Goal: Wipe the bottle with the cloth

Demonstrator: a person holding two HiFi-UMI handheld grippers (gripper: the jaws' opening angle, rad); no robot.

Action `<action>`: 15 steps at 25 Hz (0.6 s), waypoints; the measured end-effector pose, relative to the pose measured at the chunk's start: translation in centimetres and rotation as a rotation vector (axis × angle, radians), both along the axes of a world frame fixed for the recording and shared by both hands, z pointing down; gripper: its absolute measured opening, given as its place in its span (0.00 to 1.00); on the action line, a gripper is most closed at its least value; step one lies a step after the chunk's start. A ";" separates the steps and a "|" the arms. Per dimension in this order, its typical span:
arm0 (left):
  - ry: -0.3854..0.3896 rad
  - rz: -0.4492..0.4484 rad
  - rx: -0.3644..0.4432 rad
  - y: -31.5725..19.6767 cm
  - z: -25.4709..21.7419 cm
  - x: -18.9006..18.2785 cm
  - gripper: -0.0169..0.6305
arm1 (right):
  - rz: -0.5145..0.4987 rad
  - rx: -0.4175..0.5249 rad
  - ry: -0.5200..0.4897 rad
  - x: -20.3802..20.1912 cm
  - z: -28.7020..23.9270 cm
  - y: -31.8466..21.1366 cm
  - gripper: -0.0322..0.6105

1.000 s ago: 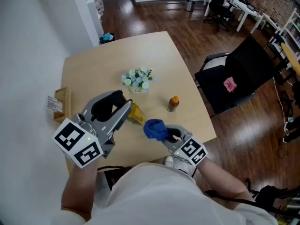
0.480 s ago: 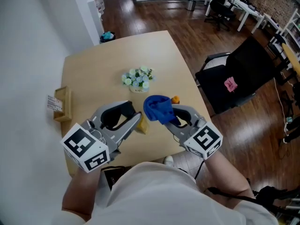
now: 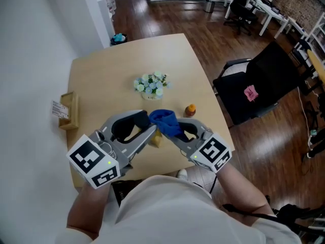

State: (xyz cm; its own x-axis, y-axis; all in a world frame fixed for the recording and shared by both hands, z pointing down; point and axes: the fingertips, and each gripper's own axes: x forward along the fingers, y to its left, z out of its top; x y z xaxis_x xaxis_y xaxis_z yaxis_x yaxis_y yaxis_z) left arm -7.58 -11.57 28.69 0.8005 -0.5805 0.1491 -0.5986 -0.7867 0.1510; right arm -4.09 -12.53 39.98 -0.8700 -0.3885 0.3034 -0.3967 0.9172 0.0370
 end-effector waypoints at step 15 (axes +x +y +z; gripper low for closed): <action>0.015 -0.026 0.029 -1.1 -2.1 -0.5 0.28 | 0.139 -0.074 -0.009 4.4 2.6 -0.3 0.25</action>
State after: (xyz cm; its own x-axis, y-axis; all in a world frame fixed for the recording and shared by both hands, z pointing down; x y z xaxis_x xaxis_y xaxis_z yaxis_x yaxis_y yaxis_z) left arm -8.04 -12.63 26.58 0.7870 -0.6052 0.1198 -0.6169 -0.7749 0.1376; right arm 0.33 -12.79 42.57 -0.8123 -0.4821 0.3283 -0.5200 0.8535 -0.0331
